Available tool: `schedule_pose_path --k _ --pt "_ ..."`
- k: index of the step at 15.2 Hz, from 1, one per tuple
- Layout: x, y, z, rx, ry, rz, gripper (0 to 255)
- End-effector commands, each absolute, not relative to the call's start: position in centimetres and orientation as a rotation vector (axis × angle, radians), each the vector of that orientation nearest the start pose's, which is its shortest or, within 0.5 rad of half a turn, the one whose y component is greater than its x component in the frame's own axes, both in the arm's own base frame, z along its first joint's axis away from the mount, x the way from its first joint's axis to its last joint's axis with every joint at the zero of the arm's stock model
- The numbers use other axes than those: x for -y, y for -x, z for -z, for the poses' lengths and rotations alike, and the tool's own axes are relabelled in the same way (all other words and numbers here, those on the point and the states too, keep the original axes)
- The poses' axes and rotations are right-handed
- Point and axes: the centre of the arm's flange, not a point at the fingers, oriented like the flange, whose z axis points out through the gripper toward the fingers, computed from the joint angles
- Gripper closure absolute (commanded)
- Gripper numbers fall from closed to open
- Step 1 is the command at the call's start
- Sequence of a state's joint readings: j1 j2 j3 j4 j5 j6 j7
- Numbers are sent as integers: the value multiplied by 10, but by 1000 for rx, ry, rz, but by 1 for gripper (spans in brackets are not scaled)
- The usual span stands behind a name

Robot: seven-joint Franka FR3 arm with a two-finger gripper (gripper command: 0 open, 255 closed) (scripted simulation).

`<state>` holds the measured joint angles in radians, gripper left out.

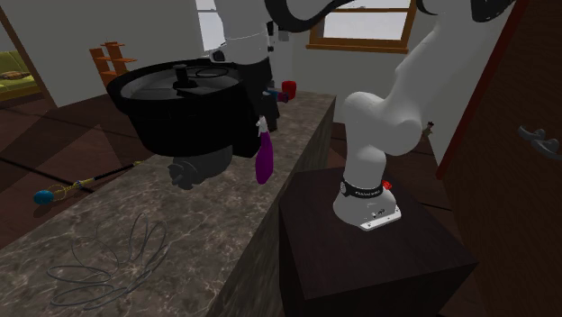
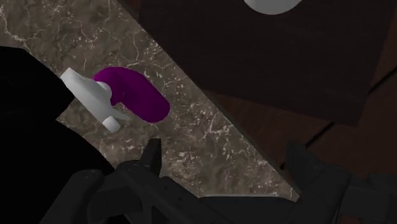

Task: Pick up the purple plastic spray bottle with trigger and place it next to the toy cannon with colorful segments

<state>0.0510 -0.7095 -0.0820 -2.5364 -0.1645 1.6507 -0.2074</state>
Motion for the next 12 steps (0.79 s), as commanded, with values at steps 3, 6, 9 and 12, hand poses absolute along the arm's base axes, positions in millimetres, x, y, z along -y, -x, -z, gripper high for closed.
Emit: schedule_pose_path --k 3,6,9,12 --pt "41 -328 -441 754 3165 -467 0" --pt "53 -335 -404 1036 3107 -586 0" --pt "64 -341 -368 1315 3018 -703 0" --pt "76 -347 -331 1589 2896 -817 0"
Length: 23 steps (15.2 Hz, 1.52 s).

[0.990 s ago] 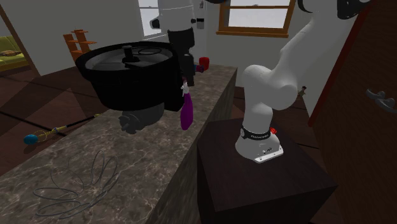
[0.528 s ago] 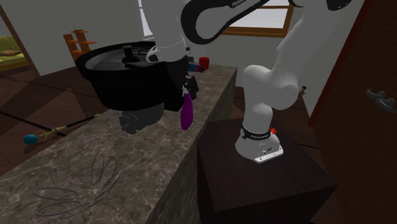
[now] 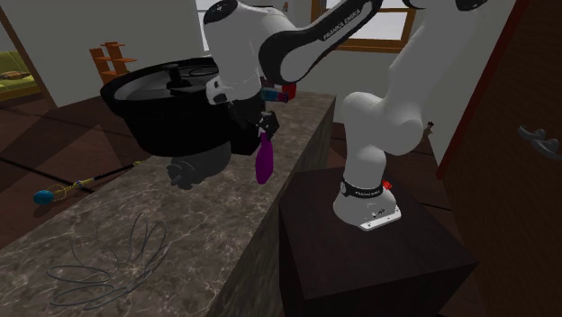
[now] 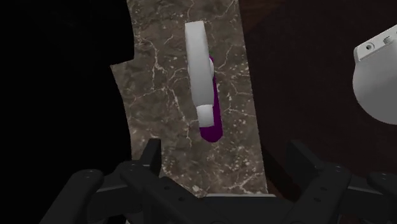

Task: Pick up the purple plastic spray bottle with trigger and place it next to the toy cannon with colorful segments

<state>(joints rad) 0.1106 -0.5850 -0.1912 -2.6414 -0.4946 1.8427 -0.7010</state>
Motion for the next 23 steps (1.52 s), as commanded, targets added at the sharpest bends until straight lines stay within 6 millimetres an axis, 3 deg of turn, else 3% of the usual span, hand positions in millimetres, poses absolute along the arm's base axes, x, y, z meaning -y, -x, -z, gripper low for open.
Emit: schedule_pose_path --k 1,8,16,17,23 --pt "76 -347 -330 1599 2890 -821 0" --pt "94 -336 -296 1599 2890 -821 0" --pt "94 -336 -296 1599 2890 -821 0" --pt "94 -337 -294 1600 2890 -821 255" --pt "92 -338 -295 1600 2891 -820 255"
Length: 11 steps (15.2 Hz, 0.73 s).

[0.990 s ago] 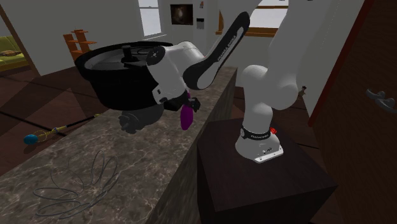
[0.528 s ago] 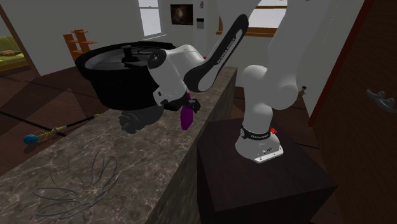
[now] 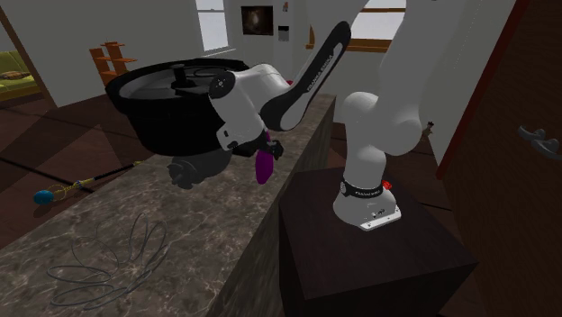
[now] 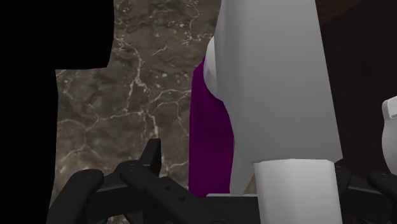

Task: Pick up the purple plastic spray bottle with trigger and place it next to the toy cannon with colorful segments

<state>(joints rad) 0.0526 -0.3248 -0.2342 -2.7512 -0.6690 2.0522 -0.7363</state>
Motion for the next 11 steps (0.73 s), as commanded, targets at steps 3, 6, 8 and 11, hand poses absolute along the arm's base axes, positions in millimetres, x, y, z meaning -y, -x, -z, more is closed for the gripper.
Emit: schedule_pose_path --k 3,6,8,11 --pt "94 -336 -296 1599 2890 -821 255" --pt "94 -336 -312 1599 2890 -821 255" --pt "94 -336 -322 1599 2890 -821 255" --pt "94 -336 -338 1599 2890 -821 255"
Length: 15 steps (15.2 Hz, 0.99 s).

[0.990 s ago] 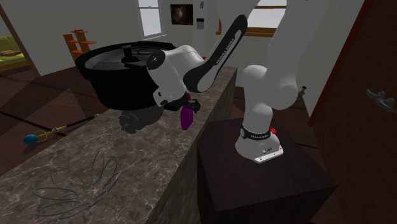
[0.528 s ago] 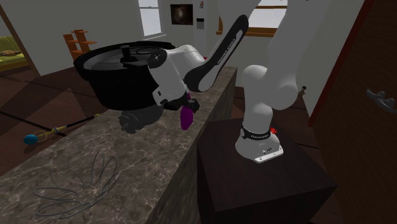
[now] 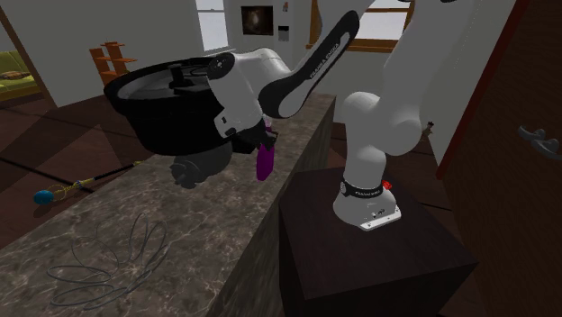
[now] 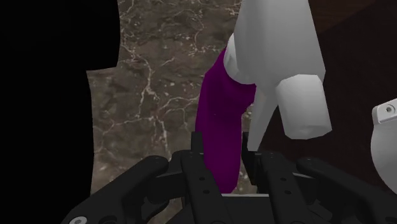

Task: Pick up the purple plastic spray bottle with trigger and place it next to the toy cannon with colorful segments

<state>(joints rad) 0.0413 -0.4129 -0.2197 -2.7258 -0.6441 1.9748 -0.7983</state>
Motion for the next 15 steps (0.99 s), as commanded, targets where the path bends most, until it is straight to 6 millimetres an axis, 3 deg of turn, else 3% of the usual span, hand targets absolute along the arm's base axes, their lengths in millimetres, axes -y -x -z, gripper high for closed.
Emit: schedule_pose_path --k 1,15 --pt "94 -336 -343 1599 2890 -821 255" --pt "94 -336 -417 1599 2890 -821 255"
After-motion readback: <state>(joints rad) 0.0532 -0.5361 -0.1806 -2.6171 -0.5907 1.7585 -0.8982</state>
